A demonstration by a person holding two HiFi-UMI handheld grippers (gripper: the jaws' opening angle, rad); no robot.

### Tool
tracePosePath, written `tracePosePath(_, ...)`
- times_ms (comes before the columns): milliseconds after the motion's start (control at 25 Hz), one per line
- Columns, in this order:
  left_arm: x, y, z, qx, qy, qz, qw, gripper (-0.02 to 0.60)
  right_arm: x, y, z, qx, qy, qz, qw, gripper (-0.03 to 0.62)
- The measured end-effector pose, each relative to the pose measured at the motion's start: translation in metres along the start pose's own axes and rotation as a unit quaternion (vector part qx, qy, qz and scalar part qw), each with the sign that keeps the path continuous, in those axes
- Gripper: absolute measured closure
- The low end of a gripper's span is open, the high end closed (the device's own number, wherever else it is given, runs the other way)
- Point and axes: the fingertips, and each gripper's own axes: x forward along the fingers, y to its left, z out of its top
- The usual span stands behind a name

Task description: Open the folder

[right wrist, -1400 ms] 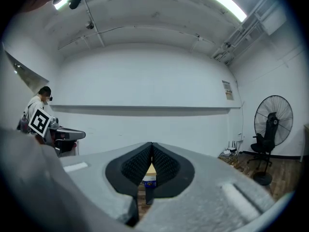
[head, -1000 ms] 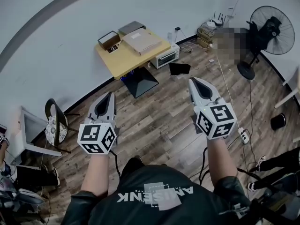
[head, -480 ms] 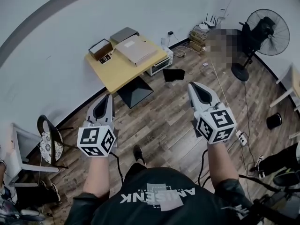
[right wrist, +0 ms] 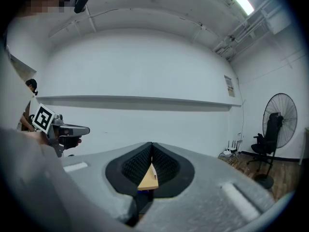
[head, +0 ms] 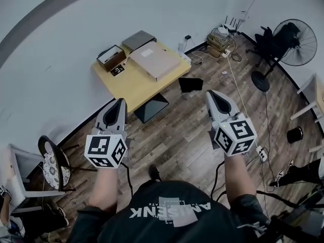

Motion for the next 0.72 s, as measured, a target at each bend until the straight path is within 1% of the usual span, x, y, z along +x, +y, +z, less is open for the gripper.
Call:
tracePosePath(240, 0.028, 0.054, -0.004, -0.004, 0.000, 0.002, 1.0000, 0.581, 0.056, 0.009, -0.001, 0.002, 0.006, -0.007, 1.000, 0.588)
tracePosePath(520, 0.061, 0.102, -0.012, -0.014, 0.017, 0.004, 0.9998, 0.581, 0.112, 0.010, 0.002, 0.013, 0.003, -0.022, 1.000, 0.588)
tracePosePath(720, 0.086, 0.125, -0.016, -0.022, 0.020, 0.009, 0.9995, 0.581, 0.148, 0.006, 0.002, 0.007, 0.009, -0.010, 1.000, 0.588)
